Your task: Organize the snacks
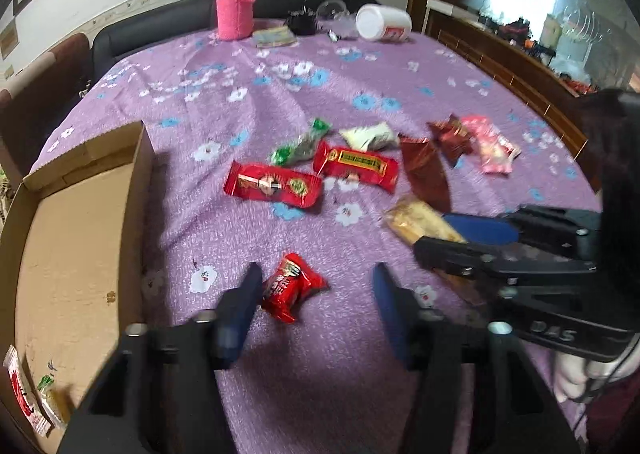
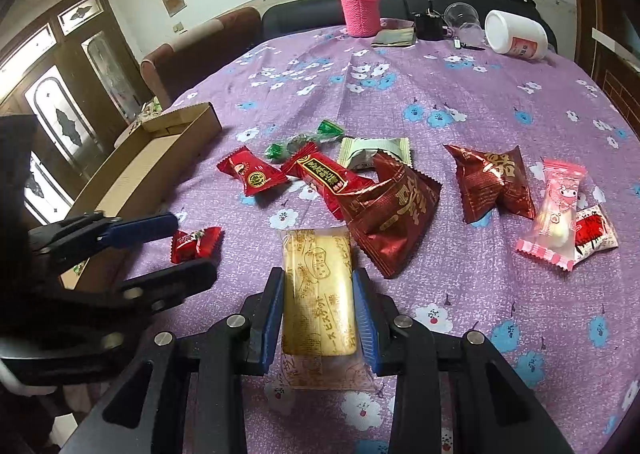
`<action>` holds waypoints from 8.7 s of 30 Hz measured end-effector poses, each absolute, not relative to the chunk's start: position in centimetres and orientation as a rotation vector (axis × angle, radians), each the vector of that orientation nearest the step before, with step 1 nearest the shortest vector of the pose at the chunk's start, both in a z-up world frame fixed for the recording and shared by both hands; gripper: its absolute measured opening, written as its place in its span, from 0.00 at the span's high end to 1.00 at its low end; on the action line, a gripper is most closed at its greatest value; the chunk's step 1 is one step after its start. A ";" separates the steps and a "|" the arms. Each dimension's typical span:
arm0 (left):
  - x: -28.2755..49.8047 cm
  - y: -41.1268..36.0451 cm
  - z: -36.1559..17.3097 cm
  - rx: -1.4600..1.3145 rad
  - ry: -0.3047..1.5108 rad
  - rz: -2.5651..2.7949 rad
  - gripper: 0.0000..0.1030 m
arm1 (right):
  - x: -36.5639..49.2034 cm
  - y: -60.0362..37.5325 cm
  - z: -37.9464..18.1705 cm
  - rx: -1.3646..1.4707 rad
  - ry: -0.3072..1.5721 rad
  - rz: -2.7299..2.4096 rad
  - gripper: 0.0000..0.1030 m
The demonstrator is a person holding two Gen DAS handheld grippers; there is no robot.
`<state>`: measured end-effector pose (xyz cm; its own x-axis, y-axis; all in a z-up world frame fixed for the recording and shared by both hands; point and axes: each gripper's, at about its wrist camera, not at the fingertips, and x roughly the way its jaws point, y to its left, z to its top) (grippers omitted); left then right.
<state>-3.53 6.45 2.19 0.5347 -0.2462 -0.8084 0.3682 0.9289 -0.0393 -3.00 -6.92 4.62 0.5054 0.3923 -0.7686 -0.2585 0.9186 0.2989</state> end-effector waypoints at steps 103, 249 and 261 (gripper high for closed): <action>-12.6 26.7 9.6 -0.380 0.752 -0.224 0.23 | 0.3 -3.0 6.2 0.522 1.065 0.565 0.74; -11.8 18.6 10.9 -0.336 0.690 -0.294 0.03 | 2.2 -10.0 5.0 0.328 1.004 0.184 0.49; -11.2 17.8 9.5 -0.359 0.732 -0.358 0.03 | 0.8 -14.2 10.0 0.347 0.916 0.208 0.48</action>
<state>-11.19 17.76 9.50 0.6892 -0.4351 -0.5793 0.1892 0.8799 -0.4359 0.78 -14.19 10.04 0.5943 0.3207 -0.7375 -0.0286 0.9249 0.3791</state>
